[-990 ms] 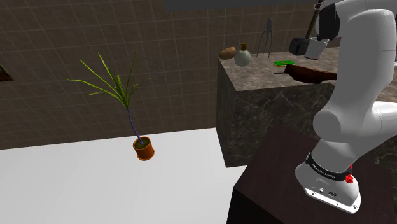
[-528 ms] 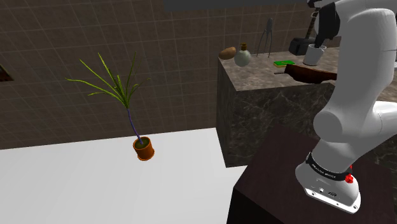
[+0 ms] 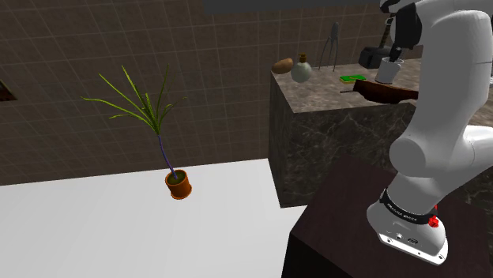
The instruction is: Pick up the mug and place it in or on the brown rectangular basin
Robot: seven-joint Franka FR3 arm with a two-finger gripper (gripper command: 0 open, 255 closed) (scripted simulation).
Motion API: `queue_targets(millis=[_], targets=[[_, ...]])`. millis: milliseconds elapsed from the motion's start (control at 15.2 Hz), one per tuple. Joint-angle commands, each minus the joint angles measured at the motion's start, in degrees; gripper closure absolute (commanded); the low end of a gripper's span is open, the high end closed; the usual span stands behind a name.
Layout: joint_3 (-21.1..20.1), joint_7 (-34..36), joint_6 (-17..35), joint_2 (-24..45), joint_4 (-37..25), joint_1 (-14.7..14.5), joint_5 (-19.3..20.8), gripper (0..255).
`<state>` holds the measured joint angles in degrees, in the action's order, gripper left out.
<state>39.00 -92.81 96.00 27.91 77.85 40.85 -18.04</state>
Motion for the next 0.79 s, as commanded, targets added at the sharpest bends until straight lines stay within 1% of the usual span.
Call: queue_targets(millis=[0, 66, 132, 462, 726], targets=[[-0.02, 0.00, 0.01, 0.07, 0.03, 0.01, -0.01, 255], [-0.02, 0.00, 0.01, 0.07, 0.03, 0.00, -0.01, 255], [0.00, -0.01, 0.02, 0.03, 0.08, -0.01, 0.02, 0], [-0.02, 0.00, 0.01, 0.07, 0.03, 0.00, -0.01, 0], [-0.11, 0.49, -8.20, 1.64, -9.93, 2.64, -0.64, 0]])
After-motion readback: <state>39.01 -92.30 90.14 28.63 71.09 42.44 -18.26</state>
